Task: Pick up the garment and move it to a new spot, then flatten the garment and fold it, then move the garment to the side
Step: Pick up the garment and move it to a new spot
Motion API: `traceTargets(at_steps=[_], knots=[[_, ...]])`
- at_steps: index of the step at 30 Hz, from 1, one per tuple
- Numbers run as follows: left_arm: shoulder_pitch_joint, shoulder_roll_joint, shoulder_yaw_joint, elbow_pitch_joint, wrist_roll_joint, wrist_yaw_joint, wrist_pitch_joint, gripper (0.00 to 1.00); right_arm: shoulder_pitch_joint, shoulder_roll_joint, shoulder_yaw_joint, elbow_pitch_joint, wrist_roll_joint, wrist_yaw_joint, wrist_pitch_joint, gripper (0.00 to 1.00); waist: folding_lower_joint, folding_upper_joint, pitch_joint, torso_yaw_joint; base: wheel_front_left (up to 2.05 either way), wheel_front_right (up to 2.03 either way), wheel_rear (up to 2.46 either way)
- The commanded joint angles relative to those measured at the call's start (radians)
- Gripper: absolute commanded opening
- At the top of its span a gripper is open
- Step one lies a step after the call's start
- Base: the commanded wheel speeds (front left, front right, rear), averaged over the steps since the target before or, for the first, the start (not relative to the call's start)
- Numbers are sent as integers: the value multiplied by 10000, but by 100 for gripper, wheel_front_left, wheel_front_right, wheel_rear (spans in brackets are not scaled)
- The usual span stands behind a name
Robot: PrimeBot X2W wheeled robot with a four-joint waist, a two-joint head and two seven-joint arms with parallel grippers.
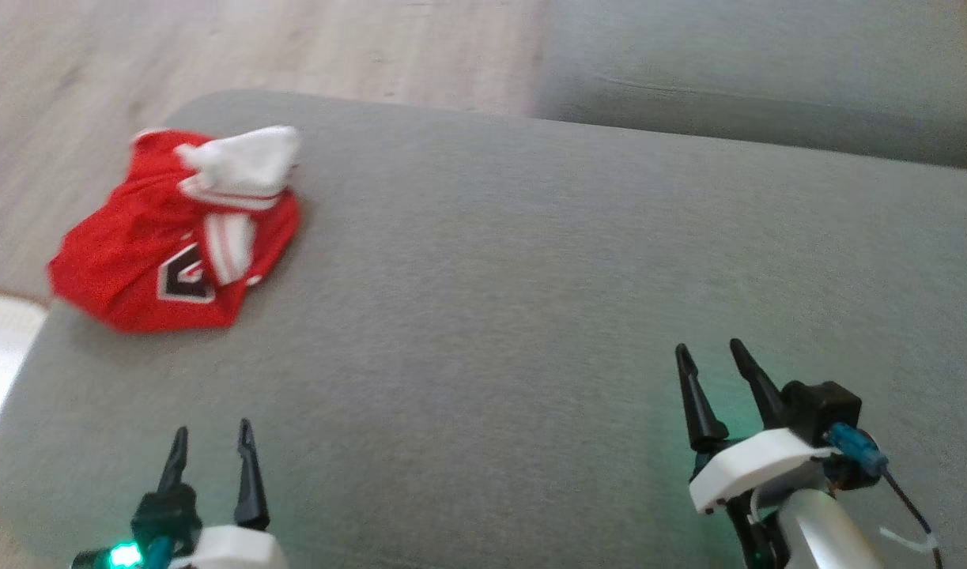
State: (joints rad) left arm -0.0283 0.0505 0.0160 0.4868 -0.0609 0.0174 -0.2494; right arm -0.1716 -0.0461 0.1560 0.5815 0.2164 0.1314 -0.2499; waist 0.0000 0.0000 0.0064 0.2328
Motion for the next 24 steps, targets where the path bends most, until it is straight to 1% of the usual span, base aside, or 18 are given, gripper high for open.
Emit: traceTargets(at_steps=[1, 6, 12, 18, 21, 24], knots=[[-100, 40, 412, -254, -7, -1, -124, 100, -193, -41, 264, -263, 45, -7, -118, 100, 0, 0, 45, 916, 0, 0, 0], [71, 72, 848, -336, -56, 44, -124, 100, -336, -41, 557, -251, 184, -7, -118, 100, 0, 0, 180, 1637, 0, 0, 0], [84, 92, 1251, -441, -24, 55, -124, 100, -412, -41, 597, -193, 130, -7, -118, 100, 0, 0, 372, 1996, 0, 0, 0], [-282, 187, 1837, -506, -209, -83, -124, 100, -617, -41, 657, -205, -136, -7, -118, 100, 0, 0, 909, 1812, 0, 0, 0], [-864, 459, 2035, -547, -148, -210, -124, 100, -846, -41, 657, -267, -393, -7, -118, 100, 0, 0, 1374, 1601, 0, 0, 0], [-1645, 817, 2164, -478, -165, -479, -124, 100, -1096, -41, 612, -400, -677, -7, -118, 100, 0, 0, 1909, 1392, 0, 0, 0]])
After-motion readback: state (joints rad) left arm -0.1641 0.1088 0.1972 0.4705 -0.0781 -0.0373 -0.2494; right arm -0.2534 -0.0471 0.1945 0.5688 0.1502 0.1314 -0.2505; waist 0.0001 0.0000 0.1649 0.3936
